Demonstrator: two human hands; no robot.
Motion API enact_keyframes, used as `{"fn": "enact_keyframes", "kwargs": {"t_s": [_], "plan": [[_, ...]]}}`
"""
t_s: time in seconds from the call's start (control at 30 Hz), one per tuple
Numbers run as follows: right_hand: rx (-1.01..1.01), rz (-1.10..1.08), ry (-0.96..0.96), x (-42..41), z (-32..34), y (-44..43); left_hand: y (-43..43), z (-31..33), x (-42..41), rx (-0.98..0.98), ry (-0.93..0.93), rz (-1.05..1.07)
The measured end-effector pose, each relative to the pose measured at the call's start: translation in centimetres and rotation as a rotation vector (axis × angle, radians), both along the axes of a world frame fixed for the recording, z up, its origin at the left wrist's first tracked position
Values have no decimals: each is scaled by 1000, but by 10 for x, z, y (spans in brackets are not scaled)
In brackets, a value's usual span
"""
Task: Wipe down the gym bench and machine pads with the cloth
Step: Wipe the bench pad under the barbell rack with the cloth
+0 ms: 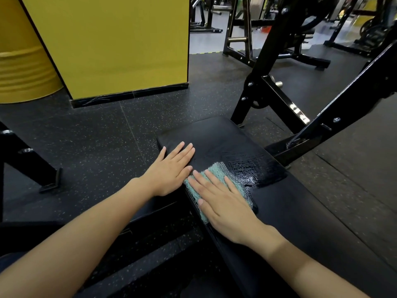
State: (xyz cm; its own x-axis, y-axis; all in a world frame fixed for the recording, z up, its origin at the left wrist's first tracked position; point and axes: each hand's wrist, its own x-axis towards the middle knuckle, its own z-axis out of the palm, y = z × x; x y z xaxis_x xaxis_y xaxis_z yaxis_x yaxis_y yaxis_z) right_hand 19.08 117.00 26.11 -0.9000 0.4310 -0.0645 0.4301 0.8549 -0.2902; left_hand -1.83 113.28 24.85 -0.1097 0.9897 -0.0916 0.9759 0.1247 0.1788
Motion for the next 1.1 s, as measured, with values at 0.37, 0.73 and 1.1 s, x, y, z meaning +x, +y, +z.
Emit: {"fn": "enact_keyframes", "kwargs": {"t_s": [0.37,0.73,1.1], "plan": [[-25,24,-48,57,2,-23,-8,-4,39,71,-37,-28],[-5,-333,-50,72,2,80,-9,-8,41,100,-32,-26],[-6,-124,-30,39,4,6,-6,-10,40,115,-5,-19]]}}
